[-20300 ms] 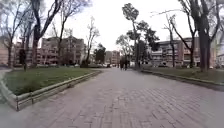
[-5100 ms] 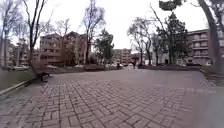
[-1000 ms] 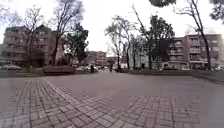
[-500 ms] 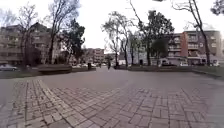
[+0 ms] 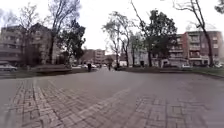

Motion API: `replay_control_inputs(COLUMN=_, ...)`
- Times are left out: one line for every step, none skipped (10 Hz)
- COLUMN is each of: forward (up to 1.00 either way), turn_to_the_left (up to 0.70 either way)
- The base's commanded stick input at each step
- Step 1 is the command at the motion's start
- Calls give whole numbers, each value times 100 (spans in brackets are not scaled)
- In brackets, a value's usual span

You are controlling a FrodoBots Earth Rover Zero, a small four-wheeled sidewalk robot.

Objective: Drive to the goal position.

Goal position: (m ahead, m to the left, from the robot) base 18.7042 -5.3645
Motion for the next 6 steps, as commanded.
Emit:
replay_control_inputs(forward=70, turn_to_the_left=0)
replay_control_inputs(forward=70, turn_to_the_left=0)
replay_control_inputs(forward=70, turn_to_the_left=0)
replay_control_inputs(forward=70, turn_to_the_left=0)
replay_control_inputs(forward=70, turn_to_the_left=0)
replay_control_inputs(forward=70, turn_to_the_left=0)
